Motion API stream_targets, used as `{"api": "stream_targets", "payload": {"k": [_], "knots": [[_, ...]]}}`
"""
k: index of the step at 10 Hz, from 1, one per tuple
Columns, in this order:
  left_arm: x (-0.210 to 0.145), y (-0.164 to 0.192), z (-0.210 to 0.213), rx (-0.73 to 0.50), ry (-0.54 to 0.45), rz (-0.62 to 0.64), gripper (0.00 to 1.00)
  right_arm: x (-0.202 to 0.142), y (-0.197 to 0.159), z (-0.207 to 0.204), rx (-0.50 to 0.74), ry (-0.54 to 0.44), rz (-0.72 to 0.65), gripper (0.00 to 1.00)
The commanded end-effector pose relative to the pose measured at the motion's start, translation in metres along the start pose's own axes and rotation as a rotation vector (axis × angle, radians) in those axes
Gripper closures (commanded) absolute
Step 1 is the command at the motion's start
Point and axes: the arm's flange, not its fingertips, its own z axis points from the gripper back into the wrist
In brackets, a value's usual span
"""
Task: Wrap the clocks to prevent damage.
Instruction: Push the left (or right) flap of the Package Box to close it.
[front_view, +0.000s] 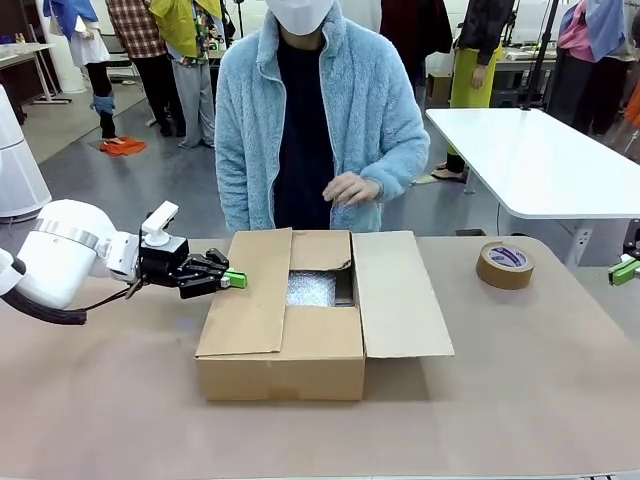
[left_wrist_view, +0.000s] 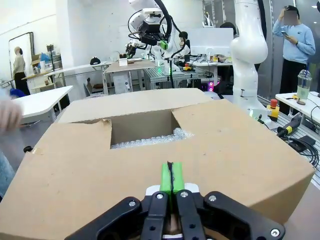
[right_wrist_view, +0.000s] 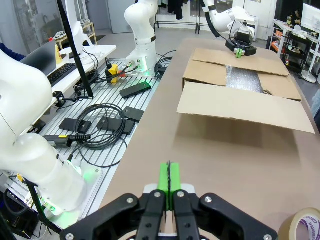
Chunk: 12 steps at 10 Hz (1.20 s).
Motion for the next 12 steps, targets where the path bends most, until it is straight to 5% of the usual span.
{"api": "stream_targets", "payload": {"k": [1,8,12], "knots": [[-0.001,0.003,-0.001,0.014,-0.011,0.002,1.0,0.0,0.003,-0.003,-0.003,-0.012,0.004,0.99],[-0.001,0.003,-0.001,0.014,-0.011,0.002,1.0,0.0,0.0,0.0,0.0,0.0,0.0,0.99],[-0.001,0.003,-0.001,0.014,-0.011,0.002,1.0,-0.041,-0.093,-0.053,0.055,-0.196,0.113,0.99]]}}
